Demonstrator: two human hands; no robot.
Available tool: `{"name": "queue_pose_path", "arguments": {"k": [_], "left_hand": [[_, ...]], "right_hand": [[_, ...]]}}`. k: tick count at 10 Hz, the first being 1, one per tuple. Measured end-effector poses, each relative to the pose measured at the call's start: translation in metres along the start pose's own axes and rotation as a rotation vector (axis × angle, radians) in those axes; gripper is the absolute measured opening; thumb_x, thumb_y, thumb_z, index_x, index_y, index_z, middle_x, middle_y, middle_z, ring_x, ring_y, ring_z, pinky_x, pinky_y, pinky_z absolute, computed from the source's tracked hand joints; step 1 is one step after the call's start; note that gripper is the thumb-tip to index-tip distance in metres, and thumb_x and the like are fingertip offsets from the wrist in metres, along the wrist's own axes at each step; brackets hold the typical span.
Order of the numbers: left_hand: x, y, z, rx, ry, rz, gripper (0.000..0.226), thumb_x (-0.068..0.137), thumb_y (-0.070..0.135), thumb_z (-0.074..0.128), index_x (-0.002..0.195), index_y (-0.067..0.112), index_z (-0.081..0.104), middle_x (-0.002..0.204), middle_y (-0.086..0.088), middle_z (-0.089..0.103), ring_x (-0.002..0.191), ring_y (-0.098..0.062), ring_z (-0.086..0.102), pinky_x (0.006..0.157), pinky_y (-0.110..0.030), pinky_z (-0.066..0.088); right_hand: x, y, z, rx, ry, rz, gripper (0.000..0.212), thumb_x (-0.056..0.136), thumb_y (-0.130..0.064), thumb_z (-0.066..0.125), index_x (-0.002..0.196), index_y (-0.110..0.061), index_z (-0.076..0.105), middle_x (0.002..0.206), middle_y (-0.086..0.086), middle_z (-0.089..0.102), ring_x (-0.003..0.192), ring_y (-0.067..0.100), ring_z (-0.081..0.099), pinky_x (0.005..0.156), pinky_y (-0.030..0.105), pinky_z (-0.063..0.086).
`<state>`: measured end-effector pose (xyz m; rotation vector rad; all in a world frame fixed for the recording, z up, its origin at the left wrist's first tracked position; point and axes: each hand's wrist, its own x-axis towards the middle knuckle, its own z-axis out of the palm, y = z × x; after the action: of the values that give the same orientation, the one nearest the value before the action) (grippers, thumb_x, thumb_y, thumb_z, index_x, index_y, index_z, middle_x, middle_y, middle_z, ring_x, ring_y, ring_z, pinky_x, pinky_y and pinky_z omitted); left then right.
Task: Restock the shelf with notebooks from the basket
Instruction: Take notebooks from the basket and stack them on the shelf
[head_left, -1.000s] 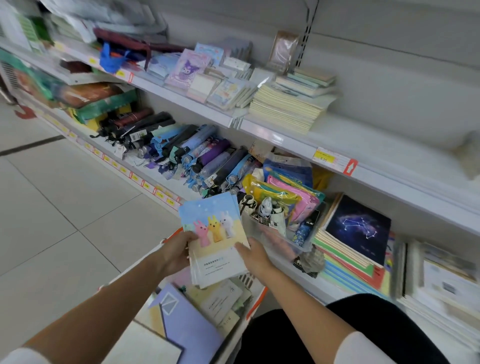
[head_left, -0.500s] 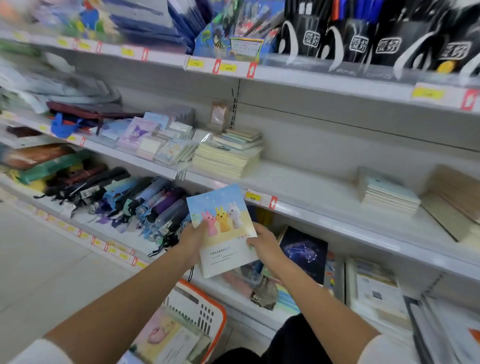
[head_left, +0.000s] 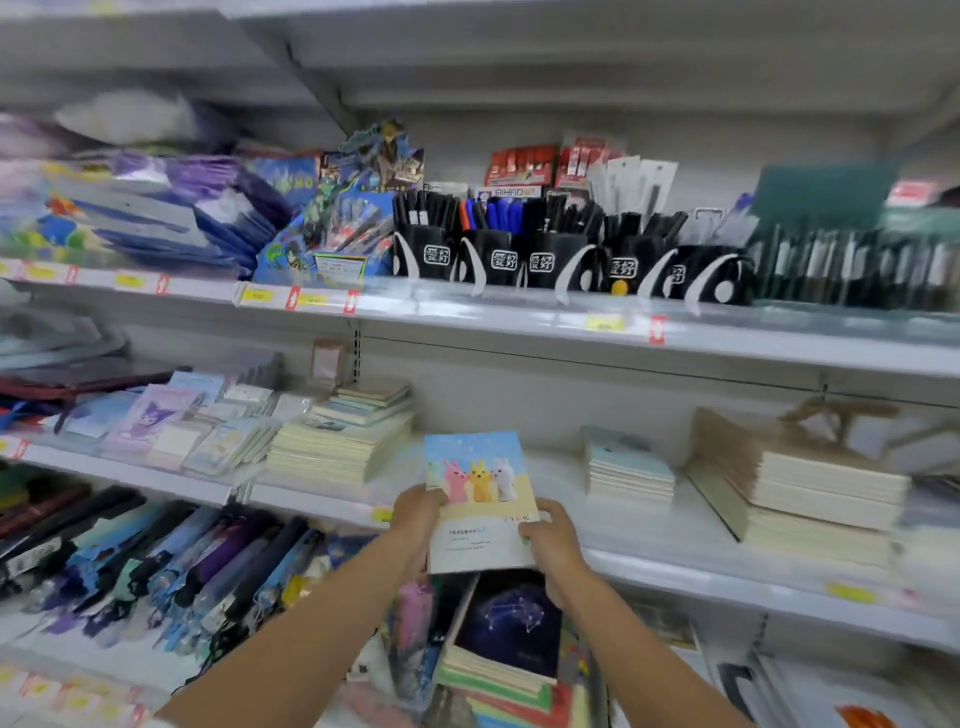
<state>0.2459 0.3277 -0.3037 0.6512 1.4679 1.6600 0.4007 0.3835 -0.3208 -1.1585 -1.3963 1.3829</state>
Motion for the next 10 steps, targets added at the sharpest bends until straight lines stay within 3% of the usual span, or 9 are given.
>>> {"name": "queue_pose_path", "arguments": {"k": [2,3,4,5,6,7,9,10], "left_hand": [[0.005,0.022,0.069,0.097,-0.091,0.007,0.038,0.085,-0.012,0.04,0.115,-0.003,0.062,0.102,-0.018,0.065,0.079,-0.029,0.063,0.059,-0.029,0.055],[-0.004,0.032,0.092,0.152,-0.098,-0.005,0.037,0.085,-0.012,0.044,0.117,-0.005,0.061,0.104,-0.015,0.063,0.076,-0.024,0.064,0.055,-0.024,0.056],[0.001,0.037,0.112,0.25,-0.141,-0.014,0.043,0.077,-0.009,0.051,0.118,0.002,0.062,0.119,-0.016,0.064,0.101,-0.031,0.065,0.084,-0.039,0.056],[0.009,0.043,0.116,0.342,-0.158,0.02,0.041,0.084,-0.004,0.052,0.123,0.007,0.059,0.13,-0.016,0.059,0.115,-0.032,0.06,0.094,-0.043,0.05],[0.015,0.043,0.132,0.398,-0.198,-0.01,0.042,0.089,-0.004,0.048,0.128,0.008,0.056,0.131,-0.014,0.059,0.115,-0.029,0.059,0.091,-0.036,0.05],[0.046,0.036,0.151,0.386,-0.25,-0.022,0.042,0.088,-0.005,0.051,0.128,0.007,0.058,0.127,-0.013,0.062,0.106,-0.025,0.062,0.076,-0.027,0.053],[0.084,0.025,0.208,0.33,-0.303,0.047,0.036,0.088,-0.01,0.054,0.121,0.003,0.06,0.113,-0.01,0.064,0.098,-0.021,0.061,0.067,-0.019,0.055],[0.105,0.02,0.235,0.341,-0.288,0.103,0.035,0.087,-0.008,0.06,0.121,-0.003,0.059,0.122,-0.016,0.063,0.099,-0.024,0.062,0.08,-0.028,0.055]], "right_hand": [[0.024,-0.03,-0.055,0.027,0.131,-0.039,0.038,0.086,0.01,0.043,0.118,-0.011,0.049,0.109,0.016,0.059,0.077,0.019,0.054,0.055,0.022,0.043],[0.051,-0.036,-0.081,-0.007,0.183,-0.057,0.041,0.082,0.011,0.048,0.119,-0.003,0.058,0.108,0.019,0.064,0.08,0.027,0.06,0.065,0.028,0.05],[0.076,-0.034,-0.103,-0.04,0.172,-0.045,0.027,0.082,0.009,0.05,0.095,-0.01,0.065,0.105,0.017,0.063,0.09,0.033,0.06,0.083,0.048,0.051],[0.099,-0.023,-0.12,0.055,0.128,0.009,0.025,0.08,0.003,0.055,0.101,-0.006,0.062,0.11,0.018,0.061,0.088,0.036,0.057,0.08,0.048,0.05],[0.098,-0.019,-0.121,0.153,0.142,0.011,0.027,0.079,0.008,0.054,0.099,-0.008,0.064,0.113,0.02,0.062,0.083,0.033,0.058,0.076,0.043,0.049],[0.1,-0.019,-0.134,0.208,0.277,-0.069,0.033,0.08,0.012,0.056,0.107,-0.003,0.067,0.104,0.015,0.064,0.088,0.032,0.058,0.083,0.04,0.046],[0.14,-0.023,-0.171,0.14,0.355,-0.143,0.025,0.083,0.009,0.054,0.094,-0.008,0.068,0.087,0.013,0.065,0.075,0.027,0.058,0.061,0.03,0.043],[0.166,-0.027,-0.19,0.099,0.404,-0.148,0.019,0.083,0.009,0.055,0.093,0.003,0.069,0.082,0.014,0.065,0.073,0.027,0.059,0.064,0.032,0.046]]}}
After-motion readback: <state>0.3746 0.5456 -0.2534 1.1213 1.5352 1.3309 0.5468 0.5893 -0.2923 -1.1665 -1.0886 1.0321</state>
